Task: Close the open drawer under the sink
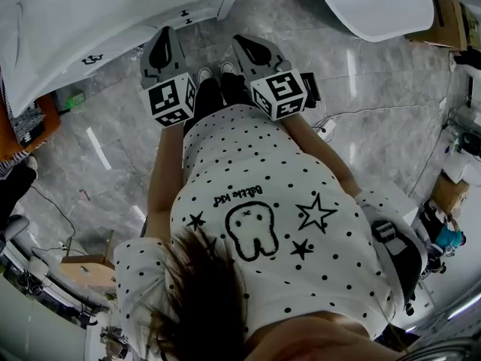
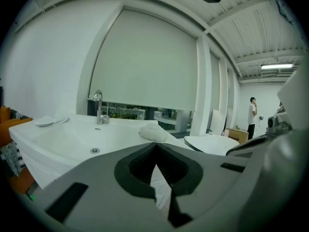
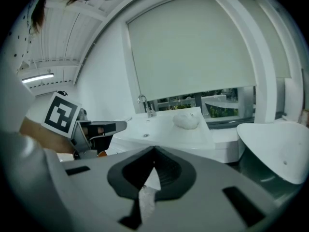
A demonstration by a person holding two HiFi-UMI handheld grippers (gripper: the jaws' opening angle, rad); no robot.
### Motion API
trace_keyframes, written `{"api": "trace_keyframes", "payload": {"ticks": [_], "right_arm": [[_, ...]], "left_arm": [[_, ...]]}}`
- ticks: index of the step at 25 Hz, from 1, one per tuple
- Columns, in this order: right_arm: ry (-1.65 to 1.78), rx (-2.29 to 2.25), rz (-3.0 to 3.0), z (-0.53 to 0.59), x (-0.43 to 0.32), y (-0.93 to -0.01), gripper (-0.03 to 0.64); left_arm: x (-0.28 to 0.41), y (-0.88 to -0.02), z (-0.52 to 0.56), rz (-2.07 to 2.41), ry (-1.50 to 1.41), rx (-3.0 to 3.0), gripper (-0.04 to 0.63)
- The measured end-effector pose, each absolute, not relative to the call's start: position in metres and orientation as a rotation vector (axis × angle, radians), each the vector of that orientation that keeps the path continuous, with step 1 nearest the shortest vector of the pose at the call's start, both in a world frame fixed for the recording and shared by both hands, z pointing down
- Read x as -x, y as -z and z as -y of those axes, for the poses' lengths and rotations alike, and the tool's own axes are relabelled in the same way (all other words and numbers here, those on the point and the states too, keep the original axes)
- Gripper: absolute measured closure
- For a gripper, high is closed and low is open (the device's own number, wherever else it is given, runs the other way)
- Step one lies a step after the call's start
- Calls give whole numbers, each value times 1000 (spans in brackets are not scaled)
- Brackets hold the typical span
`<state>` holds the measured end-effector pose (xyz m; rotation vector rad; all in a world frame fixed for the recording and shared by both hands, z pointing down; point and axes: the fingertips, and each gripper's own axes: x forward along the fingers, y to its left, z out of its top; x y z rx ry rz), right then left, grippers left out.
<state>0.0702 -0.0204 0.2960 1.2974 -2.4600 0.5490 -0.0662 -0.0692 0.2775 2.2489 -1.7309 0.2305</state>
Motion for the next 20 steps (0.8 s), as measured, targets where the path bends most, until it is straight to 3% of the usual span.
{"api": "trace_keyframes", "payload": {"ticks": [20], "right_arm": [[-480,-1281,2500,24,-66,-285,603]], "left_arm": [[65,-251,37,1750,-161,-2280,591]]}}
